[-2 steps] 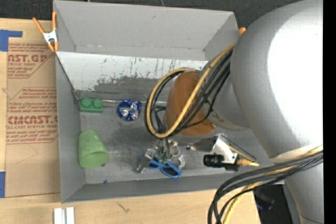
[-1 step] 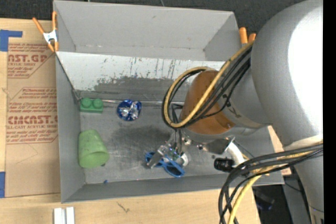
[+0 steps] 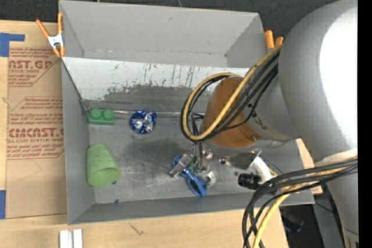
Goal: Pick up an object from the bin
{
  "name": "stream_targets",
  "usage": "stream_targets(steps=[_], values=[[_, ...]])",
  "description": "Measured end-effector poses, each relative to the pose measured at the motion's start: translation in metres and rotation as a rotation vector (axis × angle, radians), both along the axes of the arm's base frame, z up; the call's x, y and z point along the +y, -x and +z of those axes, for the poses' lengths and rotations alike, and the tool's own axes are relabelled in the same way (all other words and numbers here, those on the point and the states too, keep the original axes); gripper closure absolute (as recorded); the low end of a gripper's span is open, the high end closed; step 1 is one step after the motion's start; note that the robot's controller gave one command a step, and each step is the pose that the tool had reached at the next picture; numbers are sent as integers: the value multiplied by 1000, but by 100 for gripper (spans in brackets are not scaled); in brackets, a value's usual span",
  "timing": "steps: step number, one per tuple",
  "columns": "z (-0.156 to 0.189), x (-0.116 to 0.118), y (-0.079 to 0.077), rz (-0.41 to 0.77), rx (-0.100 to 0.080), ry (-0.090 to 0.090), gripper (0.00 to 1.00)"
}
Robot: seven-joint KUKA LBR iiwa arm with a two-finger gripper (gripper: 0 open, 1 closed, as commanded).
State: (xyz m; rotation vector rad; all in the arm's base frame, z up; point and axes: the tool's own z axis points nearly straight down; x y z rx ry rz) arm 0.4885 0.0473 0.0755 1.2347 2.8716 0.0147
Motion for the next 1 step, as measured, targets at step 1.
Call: stream_targets(steps=[1], values=[[67, 1, -2, 1, 12, 2, 100]])
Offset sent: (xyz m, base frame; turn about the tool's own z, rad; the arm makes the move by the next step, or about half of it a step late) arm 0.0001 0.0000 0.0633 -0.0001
